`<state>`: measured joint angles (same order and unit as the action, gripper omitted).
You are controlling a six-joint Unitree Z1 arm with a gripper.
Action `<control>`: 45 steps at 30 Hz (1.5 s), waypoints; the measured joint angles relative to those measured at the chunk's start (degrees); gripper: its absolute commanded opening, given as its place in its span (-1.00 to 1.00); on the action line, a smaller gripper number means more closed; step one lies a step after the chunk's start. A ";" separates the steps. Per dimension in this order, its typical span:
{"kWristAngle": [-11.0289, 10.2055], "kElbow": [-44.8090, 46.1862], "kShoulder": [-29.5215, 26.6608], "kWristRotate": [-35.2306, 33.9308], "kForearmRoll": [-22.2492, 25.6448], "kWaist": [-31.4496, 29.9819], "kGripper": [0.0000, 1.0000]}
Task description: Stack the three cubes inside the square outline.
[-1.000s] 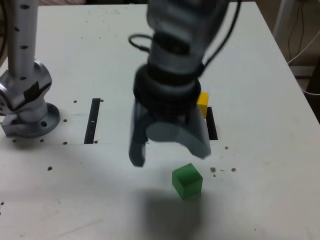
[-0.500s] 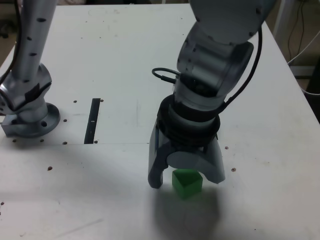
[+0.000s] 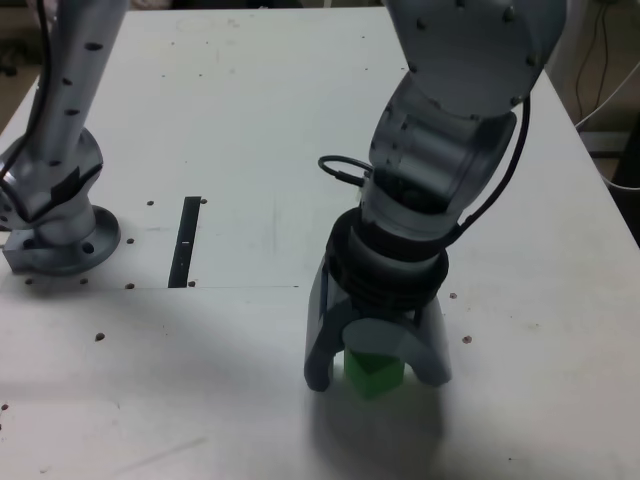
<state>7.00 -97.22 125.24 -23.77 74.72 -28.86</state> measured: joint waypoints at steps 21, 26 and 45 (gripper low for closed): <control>-3.29 0.10 2.07 1.31 -3.23 1.48 0.63; -3.80 0.11 2.07 1.31 -3.03 1.66 0.60; -4.71 1.25 1.64 1.27 -2.83 2.21 -0.53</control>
<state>2.29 -95.98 126.88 -22.50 71.89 -26.65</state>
